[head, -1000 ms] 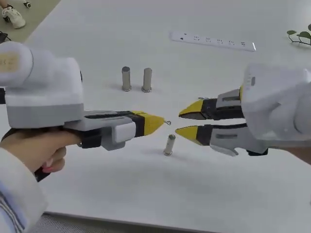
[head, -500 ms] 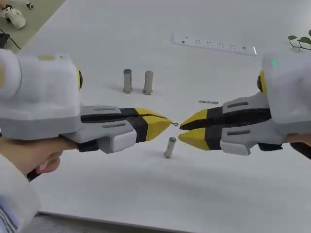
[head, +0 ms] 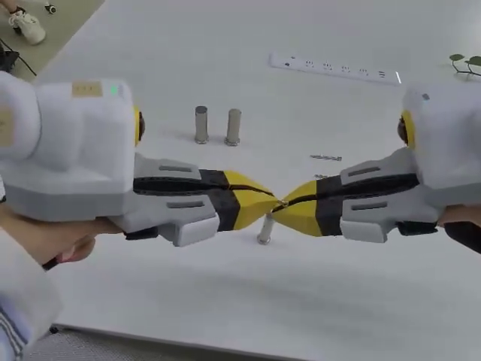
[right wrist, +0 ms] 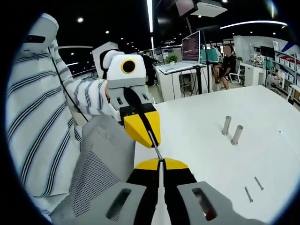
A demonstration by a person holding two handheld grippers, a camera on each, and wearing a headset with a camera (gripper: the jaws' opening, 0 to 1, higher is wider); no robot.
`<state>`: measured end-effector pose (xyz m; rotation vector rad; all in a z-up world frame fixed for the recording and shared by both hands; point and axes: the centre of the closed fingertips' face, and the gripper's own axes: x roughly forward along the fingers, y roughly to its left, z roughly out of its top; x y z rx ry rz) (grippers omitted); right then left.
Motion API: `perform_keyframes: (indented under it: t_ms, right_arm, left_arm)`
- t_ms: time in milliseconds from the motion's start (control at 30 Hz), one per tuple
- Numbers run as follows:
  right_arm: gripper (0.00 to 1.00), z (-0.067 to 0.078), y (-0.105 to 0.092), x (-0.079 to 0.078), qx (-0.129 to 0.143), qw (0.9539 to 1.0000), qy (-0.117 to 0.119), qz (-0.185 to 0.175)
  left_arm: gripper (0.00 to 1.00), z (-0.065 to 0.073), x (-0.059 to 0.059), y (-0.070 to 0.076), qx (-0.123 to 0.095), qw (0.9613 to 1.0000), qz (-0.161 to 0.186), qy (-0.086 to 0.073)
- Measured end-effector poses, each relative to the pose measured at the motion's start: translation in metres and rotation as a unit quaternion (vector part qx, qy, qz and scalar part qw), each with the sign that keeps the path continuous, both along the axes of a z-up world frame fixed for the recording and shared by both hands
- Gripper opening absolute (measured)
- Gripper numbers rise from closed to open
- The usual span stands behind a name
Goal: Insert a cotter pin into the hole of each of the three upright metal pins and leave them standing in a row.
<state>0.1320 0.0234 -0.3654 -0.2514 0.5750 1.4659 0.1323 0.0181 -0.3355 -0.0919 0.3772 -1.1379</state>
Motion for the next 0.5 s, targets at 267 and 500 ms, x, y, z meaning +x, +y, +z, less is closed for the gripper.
perform_keyframes:
  t_ms: [267, 500]
  right_arm:
    - [0.0, 0.0, -0.003, -0.01, -0.006, 0.9999, 0.008, 0.01]
    - [0.0, 0.002, -0.002, -0.016, -0.007, 0.9998, 0.008, 0.019]
  left_arm:
    - [0.0, -0.009, -0.008, -0.002, 0.026, 0.9992, -0.029, -0.003]
    - [0.0, -0.022, -0.011, 0.0, 0.056, 0.9973, -0.047, -0.006]
